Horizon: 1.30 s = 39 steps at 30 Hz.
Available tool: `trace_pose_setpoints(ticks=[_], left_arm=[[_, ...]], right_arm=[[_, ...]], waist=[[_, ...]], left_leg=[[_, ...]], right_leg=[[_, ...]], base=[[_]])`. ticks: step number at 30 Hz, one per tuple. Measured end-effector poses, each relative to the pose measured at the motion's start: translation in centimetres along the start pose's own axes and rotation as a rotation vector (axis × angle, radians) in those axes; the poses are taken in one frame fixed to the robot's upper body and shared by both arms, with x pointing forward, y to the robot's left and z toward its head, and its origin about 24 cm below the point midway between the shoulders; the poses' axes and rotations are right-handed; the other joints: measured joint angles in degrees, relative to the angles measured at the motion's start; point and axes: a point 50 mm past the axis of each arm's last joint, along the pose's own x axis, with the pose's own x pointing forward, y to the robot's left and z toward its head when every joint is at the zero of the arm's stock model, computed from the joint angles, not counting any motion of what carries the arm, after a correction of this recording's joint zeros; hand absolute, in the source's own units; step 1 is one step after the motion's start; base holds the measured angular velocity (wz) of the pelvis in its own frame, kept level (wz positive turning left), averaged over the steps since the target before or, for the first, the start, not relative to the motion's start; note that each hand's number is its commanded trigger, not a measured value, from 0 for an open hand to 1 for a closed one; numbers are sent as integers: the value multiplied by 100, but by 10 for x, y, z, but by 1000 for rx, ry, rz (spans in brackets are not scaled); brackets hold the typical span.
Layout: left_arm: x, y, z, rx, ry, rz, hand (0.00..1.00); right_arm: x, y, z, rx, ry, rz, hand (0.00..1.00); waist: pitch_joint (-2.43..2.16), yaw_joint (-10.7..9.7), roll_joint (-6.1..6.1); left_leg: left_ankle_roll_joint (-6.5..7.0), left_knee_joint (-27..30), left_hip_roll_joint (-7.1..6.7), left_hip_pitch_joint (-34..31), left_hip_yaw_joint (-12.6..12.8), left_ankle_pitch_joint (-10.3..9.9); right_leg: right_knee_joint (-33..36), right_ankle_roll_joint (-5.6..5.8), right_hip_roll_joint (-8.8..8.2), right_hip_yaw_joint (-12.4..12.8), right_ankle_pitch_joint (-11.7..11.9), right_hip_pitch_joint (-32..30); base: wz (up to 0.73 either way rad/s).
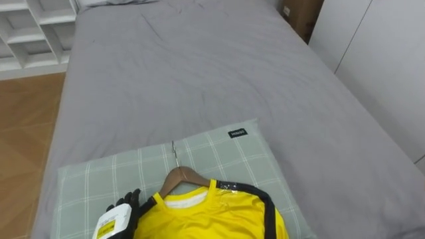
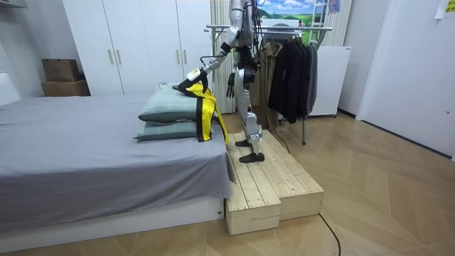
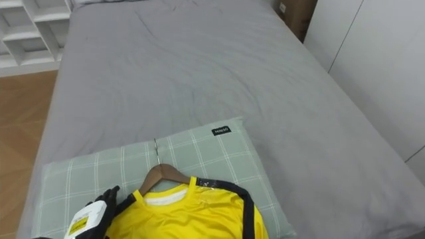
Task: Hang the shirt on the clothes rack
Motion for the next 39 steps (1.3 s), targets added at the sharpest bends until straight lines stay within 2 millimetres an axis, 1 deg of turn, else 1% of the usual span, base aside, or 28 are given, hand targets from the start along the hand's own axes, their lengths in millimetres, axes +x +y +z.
trace_pose_setpoints(ticks=[8, 11, 17, 20, 22, 24, 27, 32, 33, 37, 39], left_arm=[[4, -3, 12, 8, -32, -23, 0], [5, -3, 11, -20, -10, -28, 0], [7, -3, 11, -22, -6, -41, 0], [10, -1, 10, -25, 15, -50, 0], [13, 2, 10, -38, 25, -44, 0], [15, 5, 9, -48, 32, -39, 0], [18, 9, 12, -56, 31, -25, 0], [21, 14, 13, -95, 41, -12, 0], [21, 16, 12, -93, 41, -10, 0], [25, 22, 14, -111, 40, -8, 0], [26, 23, 14, -120, 42, -7, 0]], right_arm=[[1, 1, 8, -59, -12, 6, 0], [1, 1, 9, -64, -12, 6, 0], [1, 1, 11, -69, -16, 3, 0], [1, 1, 12, -59, -19, -3, 0], [2, 2, 14, -59, -22, -1, 0], [2, 3, 15, -70, -23, 4, 0], [3, 6, 20, -82, -26, 10, 0], [5, 10, 29, -129, -33, 29, 0], [5, 11, 32, -141, -36, 32, 0], [5, 13, 42, -160, -58, 34, 0], [5, 13, 44, -162, -61, 34, 0]], waist=[[2, -8, 5], [3, -20, 6], [4, -12, 3], [12, -6, -17], [38, 13, -64], [50, 17, -114], [36, 26, -189], [46, 27, -316], [41, 25, -344], [36, 30, -363], [37, 27, -364]], left_leg=[[2, 2, 0, -73, 0, 6], [1, 1, 1, -83, 6, 19], [-7, -1, 1, -148, 9, 30], [-7, -11, 0, -191, 9, 30], [-7, -18, 1, -211, 8, 31], [-7, -16, 2, -222, 10, 31], [-7, -5, 4, -297, 8, 31], [-12, 1, 5, -329, -6, 34], [-13, 1, 6, -346, -9, 35], [-12, 25, 6, -499, -10, 36], [-12, 62, 8, -536, -9, 36]], right_leg=[[17, -1, 0, 11, 0, -86], [15, -4, -1, 10, 2, -97], [19, -4, 3, 63, 2, -184], [19, -4, 5, 70, 2, -240], [24, -4, 8, 81, 2, -269], [17, -4, 11, 82, 2, -274], [18, -5, 11, 87, 3, -349], [14, -5, 18, 149, 3, -374], [14, -5, 20, 150, 3, -387], [28, -17, 20, 152, 11, -535], [27, -20, 19, 150, 13, -551]], base=[[0], [0], [-3], [0], [0], [0], [0], [0], [0], [0], [0]])
